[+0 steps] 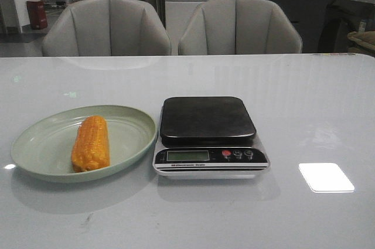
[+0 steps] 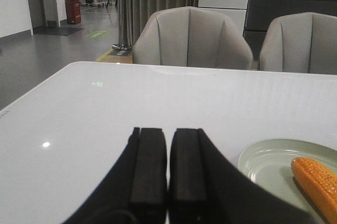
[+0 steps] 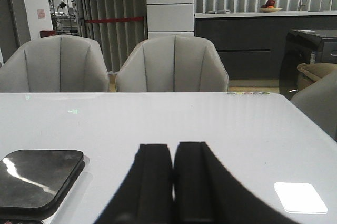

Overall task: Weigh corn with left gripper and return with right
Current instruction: 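Move the left gripper toward the corn cob on the green plate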

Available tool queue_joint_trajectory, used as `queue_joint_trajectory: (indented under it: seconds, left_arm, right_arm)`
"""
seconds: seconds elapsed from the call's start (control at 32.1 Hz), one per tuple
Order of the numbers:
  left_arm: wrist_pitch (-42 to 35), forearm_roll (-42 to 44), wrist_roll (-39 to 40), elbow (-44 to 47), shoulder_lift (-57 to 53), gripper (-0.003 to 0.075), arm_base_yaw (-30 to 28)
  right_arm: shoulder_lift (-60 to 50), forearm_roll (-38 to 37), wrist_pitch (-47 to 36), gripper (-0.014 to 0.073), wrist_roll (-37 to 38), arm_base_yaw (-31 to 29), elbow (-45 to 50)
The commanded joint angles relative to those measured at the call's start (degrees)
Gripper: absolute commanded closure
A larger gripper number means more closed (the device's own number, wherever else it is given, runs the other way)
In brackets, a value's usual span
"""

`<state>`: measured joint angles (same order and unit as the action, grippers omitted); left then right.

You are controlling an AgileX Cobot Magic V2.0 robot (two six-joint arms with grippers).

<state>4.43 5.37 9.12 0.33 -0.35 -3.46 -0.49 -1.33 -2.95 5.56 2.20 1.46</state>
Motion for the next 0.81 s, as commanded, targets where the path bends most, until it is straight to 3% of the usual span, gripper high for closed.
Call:
queue_joint_trajectory:
  seconds: [0.0, 0.53, 0.78]
  left_arm:
    - [-4.43, -0.51, 0.11, 1.87, -1.14, 0.0606, -0.01]
    - [-4.43, -0.51, 0.11, 1.87, -1.14, 0.0606, -0.01]
    - [-12.56, 1.41, 0.11, 1.87, -1.14, 0.0606, -0.01]
  right_arm:
    - [-1.12, -0.48, -4.41, 0.0429, -0.40, -0.25, 0.62]
    - [-1.12, -0.48, -4.41, 0.0429, -0.40, -0.25, 0.62]
    - [-1.12, -0.48, -4.41, 0.0429, -0.40, -0.25, 0.62]
